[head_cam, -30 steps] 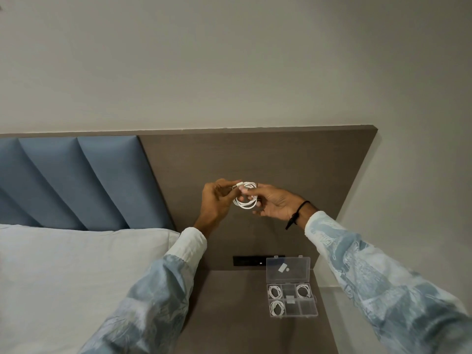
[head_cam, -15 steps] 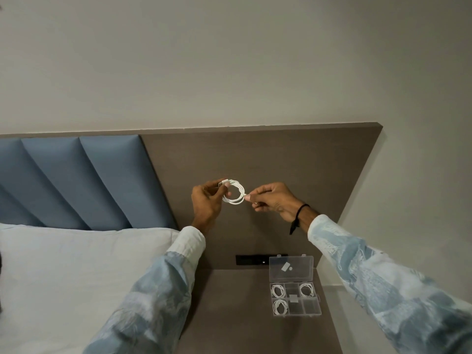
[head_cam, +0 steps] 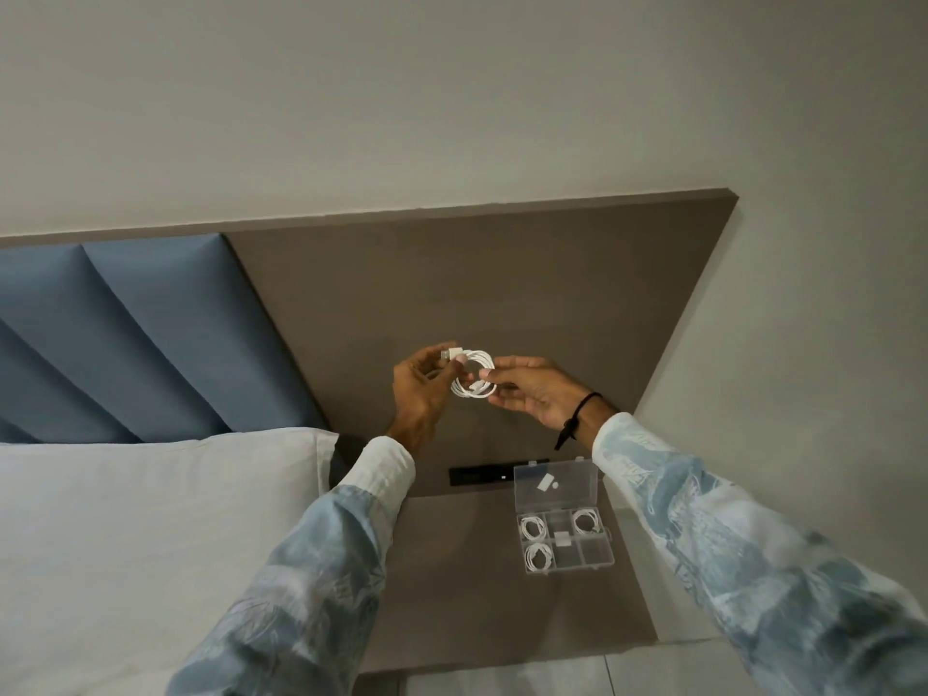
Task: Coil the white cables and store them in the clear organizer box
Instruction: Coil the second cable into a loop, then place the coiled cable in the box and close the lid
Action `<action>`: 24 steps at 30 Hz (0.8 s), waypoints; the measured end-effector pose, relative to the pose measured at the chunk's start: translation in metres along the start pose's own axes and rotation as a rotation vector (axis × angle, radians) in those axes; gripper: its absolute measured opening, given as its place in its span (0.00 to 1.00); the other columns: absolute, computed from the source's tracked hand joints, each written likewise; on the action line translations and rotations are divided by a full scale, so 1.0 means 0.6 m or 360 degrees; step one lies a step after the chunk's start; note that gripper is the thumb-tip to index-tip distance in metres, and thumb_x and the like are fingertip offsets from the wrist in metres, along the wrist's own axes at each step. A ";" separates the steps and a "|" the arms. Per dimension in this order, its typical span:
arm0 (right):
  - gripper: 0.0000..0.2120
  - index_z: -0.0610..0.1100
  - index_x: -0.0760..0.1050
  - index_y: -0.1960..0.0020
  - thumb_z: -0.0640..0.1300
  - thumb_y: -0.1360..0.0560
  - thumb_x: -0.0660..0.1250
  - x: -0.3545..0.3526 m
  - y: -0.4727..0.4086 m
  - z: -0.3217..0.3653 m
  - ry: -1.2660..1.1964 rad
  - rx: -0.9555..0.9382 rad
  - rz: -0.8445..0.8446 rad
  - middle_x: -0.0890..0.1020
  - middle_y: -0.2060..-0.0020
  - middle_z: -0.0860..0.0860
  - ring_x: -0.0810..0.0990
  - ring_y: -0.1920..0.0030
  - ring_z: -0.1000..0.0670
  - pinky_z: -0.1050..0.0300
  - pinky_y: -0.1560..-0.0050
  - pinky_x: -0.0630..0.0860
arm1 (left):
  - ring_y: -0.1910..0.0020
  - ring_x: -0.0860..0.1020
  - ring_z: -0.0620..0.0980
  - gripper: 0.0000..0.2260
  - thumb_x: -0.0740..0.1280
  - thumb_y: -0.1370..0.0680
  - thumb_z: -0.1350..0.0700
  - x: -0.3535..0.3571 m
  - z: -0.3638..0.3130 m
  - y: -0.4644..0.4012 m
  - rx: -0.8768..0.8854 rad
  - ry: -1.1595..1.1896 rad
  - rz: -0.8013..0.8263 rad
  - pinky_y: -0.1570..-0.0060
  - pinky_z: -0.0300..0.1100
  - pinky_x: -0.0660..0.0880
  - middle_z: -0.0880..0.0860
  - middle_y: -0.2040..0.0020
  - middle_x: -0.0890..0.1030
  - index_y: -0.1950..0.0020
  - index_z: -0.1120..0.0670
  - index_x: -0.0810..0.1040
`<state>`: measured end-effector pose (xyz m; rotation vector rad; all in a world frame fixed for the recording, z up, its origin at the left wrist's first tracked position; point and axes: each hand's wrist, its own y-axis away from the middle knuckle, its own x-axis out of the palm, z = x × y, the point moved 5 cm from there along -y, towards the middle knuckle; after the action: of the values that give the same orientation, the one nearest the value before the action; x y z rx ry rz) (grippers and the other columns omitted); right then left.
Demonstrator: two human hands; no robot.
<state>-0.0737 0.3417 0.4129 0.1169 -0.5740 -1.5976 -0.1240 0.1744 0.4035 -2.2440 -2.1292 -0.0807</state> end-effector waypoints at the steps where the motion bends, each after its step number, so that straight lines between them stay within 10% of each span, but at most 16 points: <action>1: 0.18 0.37 0.80 0.39 0.35 0.28 0.76 -0.007 0.000 -0.006 0.0013 -0.0007 -0.0023 0.86 0.49 0.42 0.87 0.55 0.50 0.59 0.57 0.84 | 0.56 0.86 0.53 0.11 0.76 0.26 0.61 0.002 0.004 0.001 0.0015 -0.0089 -0.0011 0.55 0.45 0.82 0.56 0.56 0.87 0.44 0.59 0.83; 8: 0.19 0.33 0.79 0.39 0.33 0.28 0.76 -0.072 -0.007 -0.062 0.0015 -0.0052 -0.0372 0.85 0.44 0.37 0.86 0.46 0.41 0.49 0.45 0.83 | 0.54 0.86 0.50 0.07 0.75 0.25 0.57 0.038 0.064 0.015 -0.0010 -0.0293 0.0166 0.55 0.43 0.83 0.52 0.53 0.87 0.48 0.56 0.84; 13: 0.18 0.32 0.81 0.43 0.32 0.31 0.78 -0.145 -0.014 -0.138 0.0050 -0.0022 -0.0627 0.87 0.53 0.39 0.88 0.64 0.49 0.59 0.62 0.85 | 0.61 0.86 0.42 0.08 0.80 0.30 0.55 0.090 0.173 0.024 -0.0126 -0.0519 0.0246 0.58 0.40 0.84 0.48 0.59 0.87 0.58 0.50 0.82; 17: 0.17 0.34 0.81 0.43 0.33 0.31 0.79 -0.222 -0.023 -0.211 0.0048 0.0110 -0.0637 0.86 0.50 0.37 0.87 0.55 0.42 0.53 0.53 0.86 | 0.60 0.86 0.53 0.11 0.79 0.30 0.60 0.138 0.289 0.036 -0.0309 -0.0602 0.0278 0.54 0.52 0.84 0.53 0.62 0.86 0.63 0.50 0.79; 24: 0.14 0.30 0.80 0.40 0.29 0.26 0.72 -0.425 -0.104 -0.406 0.0020 0.0383 -0.0635 0.84 0.44 0.34 0.85 0.45 0.36 0.50 0.49 0.85 | 0.70 0.80 0.43 0.15 0.79 0.33 0.67 0.256 0.553 0.052 -0.0622 -0.0625 0.0286 0.65 0.37 0.76 0.47 0.69 0.83 0.69 0.50 0.79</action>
<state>0.0013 0.5149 0.1086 0.4444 -0.7664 -1.9044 -0.0831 0.3492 0.0834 -2.8763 -2.2339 -0.0565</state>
